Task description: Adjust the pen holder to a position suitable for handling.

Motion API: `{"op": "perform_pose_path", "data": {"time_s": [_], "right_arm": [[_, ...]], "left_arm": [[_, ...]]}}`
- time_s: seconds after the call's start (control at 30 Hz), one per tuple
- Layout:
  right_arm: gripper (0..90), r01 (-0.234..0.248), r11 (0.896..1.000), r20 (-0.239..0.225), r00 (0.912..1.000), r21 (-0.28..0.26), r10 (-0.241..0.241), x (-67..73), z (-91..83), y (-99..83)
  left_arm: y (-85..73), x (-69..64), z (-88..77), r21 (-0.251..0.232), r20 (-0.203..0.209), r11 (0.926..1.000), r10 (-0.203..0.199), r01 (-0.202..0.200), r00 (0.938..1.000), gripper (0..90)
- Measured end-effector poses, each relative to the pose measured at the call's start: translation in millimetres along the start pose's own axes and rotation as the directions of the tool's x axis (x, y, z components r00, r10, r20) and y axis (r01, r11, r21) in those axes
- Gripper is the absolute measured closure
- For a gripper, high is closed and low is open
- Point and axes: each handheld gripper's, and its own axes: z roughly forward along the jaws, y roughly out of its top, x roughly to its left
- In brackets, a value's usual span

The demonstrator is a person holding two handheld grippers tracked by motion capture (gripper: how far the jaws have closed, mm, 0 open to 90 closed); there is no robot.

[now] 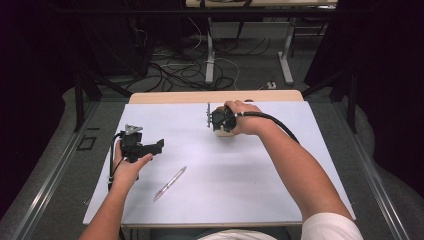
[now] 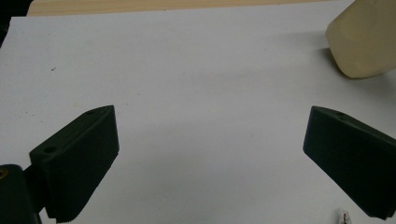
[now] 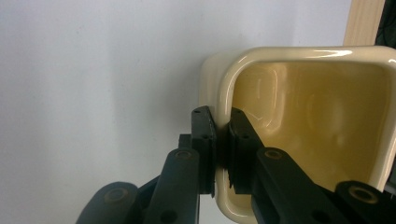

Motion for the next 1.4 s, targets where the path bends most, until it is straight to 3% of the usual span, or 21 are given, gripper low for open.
{"op": "perform_pose_path", "data": {"time_s": [0.03, 0.1, 0.33, 0.67, 0.93, 0.97, 1.03, 1.2, 1.4], "right_arm": [[83.9, 0.011, 1.000, 0.015, 0.9998, -0.026, -0.011, 0.4, -1.2, 1.8], [83.9, 0.019, 1.000, 0.008, 0.9998, -0.009, -0.019, 0.0, -4.4, 3.7], [84.1, 0.064, 0.997, 0.016, 0.9978, -0.044, -0.064, 4.8, -19.0, 12.0], [83.6, 0.029, 1.000, -0.057, 0.9979, 0.002, -0.029, 24.9, -29.1, 23.5], [83.5, -0.003, 1.000, -0.080, 0.9968, -0.028, 0.001, 39.4, -37.3, 31.6], [83.5, -0.011, 1.000, -0.090, 0.9959, -0.013, 0.009, 41.7, -39.4, 33.0], [83.4, 0.000, 1.000, -0.094, 0.9956, -0.030, -0.003, 47.3, -40.0, 35.3], [83.3, 0.010, 1.000, -0.108, 0.9941, -0.013, -0.011, 59.4, -41.0, 41.8], [83.0, 0.013, 1.000, -0.128, 0.9917, -0.017, -0.015, 64.5, -37.0, 42.6]], "left_arm": [[-0.1, 0.3, 0.1, 0.000, 0.000, 1.0000, 0.000, 0.000, 1.0000, 3.5], [-0.1, 0.8, -0.1, 0.004, 0.001, 1.0000, 0.001, -0.001, 1.0000, 3.5], [0.2, 1.3, -0.8, 0.000, -0.002, 1.0000, -0.003, 0.003, 1.0000, 3.6], [0.3, 1.5, -1.3, 0.001, -0.005, 1.0000, -0.004, 0.004, 1.0000, 3.7], [0.2, 1.4, -1.3, 0.002, -0.006, 1.0000, -0.004, 0.004, 1.0000, 3.9], [0.3, 1.5, -1.4, 0.002, -0.007, 1.0000, -0.003, 0.003, 1.0000, 3.9], [0.3, 1.5, -1.7, 0.001, -0.007, 1.0000, -0.004, 0.004, 1.0000, 3.9], [0.2, 0.9, -1.7, 0.001, -0.007, 1.0000, -0.003, 0.003, 1.0000, 3.9], [0.1, 1.4, -1.6, 0.001, -0.007, 1.0000, -0.006, 0.006, 1.0000, 3.9]]}}
